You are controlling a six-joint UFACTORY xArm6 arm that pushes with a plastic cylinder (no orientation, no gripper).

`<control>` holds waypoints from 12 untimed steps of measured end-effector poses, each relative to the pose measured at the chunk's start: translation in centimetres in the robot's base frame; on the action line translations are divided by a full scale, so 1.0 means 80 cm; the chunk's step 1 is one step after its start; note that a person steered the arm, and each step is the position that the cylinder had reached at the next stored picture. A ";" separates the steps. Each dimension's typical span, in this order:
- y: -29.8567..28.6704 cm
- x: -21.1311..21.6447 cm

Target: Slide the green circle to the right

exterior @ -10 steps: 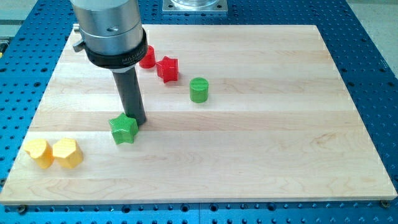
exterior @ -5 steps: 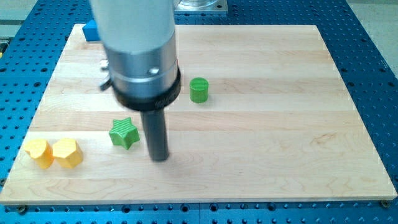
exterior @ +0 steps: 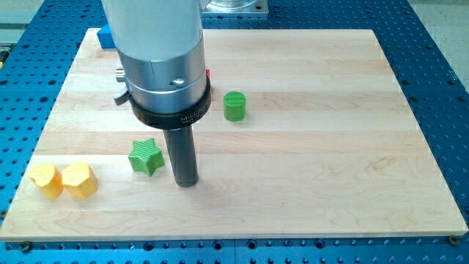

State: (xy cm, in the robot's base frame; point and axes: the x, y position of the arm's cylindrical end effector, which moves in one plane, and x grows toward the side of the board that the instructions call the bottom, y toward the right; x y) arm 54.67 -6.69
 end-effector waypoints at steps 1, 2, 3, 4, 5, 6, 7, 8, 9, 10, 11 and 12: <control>0.000 0.001; 0.000 0.001; 0.003 0.009; 0.004 0.028; -0.006 0.048; -0.122 0.048; -0.145 0.036; -0.125 0.020; -0.123 -0.049; -0.089 -0.083; -0.030 -0.108; 0.024 -0.150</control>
State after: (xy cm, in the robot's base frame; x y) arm 42.67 -4.76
